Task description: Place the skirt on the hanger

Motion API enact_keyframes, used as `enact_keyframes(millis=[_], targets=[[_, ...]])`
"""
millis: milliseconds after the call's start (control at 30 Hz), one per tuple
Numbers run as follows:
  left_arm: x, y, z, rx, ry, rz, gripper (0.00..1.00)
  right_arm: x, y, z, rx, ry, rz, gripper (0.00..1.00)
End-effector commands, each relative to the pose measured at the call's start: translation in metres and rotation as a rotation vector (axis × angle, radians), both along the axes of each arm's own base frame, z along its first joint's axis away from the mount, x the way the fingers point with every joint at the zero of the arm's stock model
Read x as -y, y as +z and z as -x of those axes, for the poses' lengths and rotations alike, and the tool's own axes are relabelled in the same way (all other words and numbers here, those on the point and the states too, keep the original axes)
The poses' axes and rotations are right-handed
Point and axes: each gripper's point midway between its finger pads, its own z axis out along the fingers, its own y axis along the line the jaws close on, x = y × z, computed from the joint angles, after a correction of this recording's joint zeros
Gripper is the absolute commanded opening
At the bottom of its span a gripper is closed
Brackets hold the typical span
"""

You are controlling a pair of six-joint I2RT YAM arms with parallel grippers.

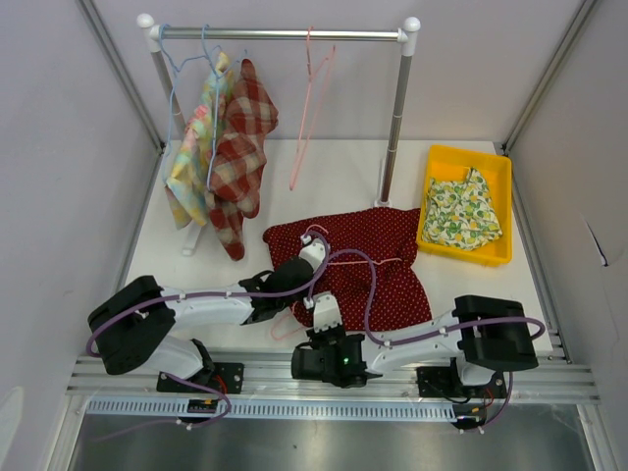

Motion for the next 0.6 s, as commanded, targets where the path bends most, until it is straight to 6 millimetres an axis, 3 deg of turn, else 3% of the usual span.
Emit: enact_keyframes(millis=[0,133,267,433,567], targets=[[0.017,0.030,-0.012,0.047,0.000,0.078,0.00,-0.006,0.043,-0.011,0.073,-0.001,-0.026,0.17],[0.019,0.031,-0.013,0.052,-0.008,0.071,0.00,-0.015,0.081,0.002,0.003,0.117,-0.048,0.13],[0.022,0.038,-0.016,0.065,-0.012,0.070,0.00,-0.007,0.098,0.019,-0.088,0.222,0.011,0.12],[0.024,0.036,-0.018,0.062,-0.018,0.052,0.00,-0.009,0.108,0.047,-0.173,0.330,0.011,0.10],[0.026,0.032,-0.019,0.056,-0.019,0.045,0.00,-0.014,0.098,0.069,-0.236,0.403,0.009,0.10]])
